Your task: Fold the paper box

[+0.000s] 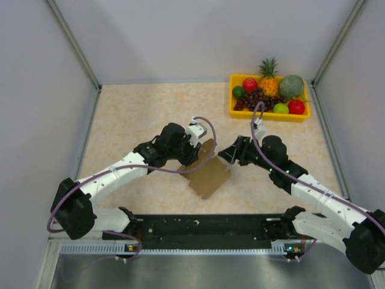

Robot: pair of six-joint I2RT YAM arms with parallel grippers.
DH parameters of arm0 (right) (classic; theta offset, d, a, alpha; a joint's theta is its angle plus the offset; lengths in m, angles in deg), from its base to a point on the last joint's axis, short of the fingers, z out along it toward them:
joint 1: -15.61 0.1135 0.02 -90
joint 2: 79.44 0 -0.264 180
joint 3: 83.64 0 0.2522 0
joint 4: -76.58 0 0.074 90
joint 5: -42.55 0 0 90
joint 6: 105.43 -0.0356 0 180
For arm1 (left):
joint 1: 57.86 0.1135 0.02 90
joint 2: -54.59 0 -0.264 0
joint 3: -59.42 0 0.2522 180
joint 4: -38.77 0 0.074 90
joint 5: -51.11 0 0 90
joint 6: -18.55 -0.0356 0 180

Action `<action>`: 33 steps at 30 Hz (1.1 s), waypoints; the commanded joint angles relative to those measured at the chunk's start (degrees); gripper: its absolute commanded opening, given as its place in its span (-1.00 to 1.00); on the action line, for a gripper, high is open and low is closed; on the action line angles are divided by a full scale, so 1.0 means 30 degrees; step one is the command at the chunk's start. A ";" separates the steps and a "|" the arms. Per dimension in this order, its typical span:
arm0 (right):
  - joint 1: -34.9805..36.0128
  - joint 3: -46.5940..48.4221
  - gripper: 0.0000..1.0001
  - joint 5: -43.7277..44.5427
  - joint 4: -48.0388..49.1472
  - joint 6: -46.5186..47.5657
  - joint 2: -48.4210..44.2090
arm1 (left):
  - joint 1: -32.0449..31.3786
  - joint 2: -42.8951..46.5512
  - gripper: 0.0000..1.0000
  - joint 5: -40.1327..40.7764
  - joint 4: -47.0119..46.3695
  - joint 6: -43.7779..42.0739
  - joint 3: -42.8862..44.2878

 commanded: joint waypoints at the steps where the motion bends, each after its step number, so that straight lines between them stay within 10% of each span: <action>1: -0.1788 0.2576 0.30 -0.1655 -0.4728 0.5907 -0.0012 | -0.0041 0.1290 -0.61 -0.0599 -0.0688 -0.0546 0.0679; 10: -0.3581 0.5042 0.01 -0.8395 -0.4379 0.6993 0.3563 | -0.0042 0.2698 -0.58 -0.1770 -0.1713 -0.1074 0.0005; 33: -0.3933 0.5628 -0.24 -0.7197 -0.1360 0.4064 0.5440 | -0.0042 0.3109 -0.57 -0.2620 -0.2329 -0.1016 -0.0172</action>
